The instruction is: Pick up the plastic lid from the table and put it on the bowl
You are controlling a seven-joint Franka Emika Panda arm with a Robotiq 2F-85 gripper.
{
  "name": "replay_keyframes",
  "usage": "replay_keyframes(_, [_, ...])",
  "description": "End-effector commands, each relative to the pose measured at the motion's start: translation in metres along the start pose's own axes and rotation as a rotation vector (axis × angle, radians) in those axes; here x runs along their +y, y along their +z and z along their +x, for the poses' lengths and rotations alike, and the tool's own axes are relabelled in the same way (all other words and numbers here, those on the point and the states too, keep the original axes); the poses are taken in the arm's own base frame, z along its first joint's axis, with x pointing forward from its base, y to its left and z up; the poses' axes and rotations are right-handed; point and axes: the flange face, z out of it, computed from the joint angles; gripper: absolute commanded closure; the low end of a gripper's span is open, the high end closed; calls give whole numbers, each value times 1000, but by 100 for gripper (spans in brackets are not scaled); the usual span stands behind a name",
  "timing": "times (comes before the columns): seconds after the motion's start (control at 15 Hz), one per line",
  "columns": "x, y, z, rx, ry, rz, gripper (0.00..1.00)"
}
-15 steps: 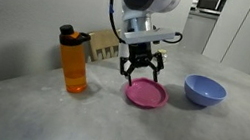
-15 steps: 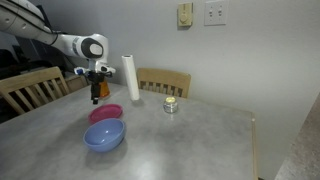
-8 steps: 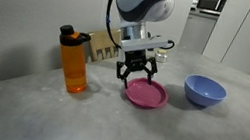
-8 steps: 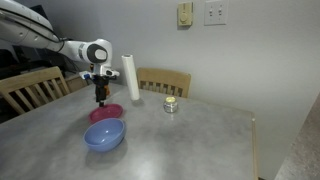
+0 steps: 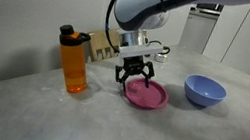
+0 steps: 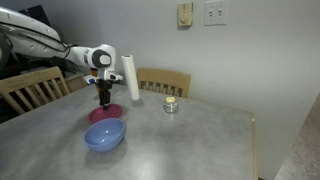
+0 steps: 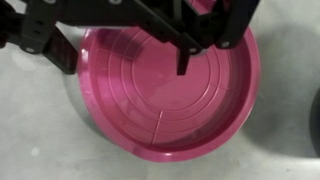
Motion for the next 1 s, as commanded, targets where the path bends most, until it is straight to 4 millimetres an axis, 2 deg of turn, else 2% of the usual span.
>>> replay_keyframes(0.0, [-3,-7,3,-2,-9,-11,0])
replay_keyframes(0.27, [-1,-10,7,-3,15,-9,0])
replay_keyframes(0.6, [10,-4,19,12,141,-24,0])
replay_keyframes(0.93, [12,-3,23,33,212,-40,0])
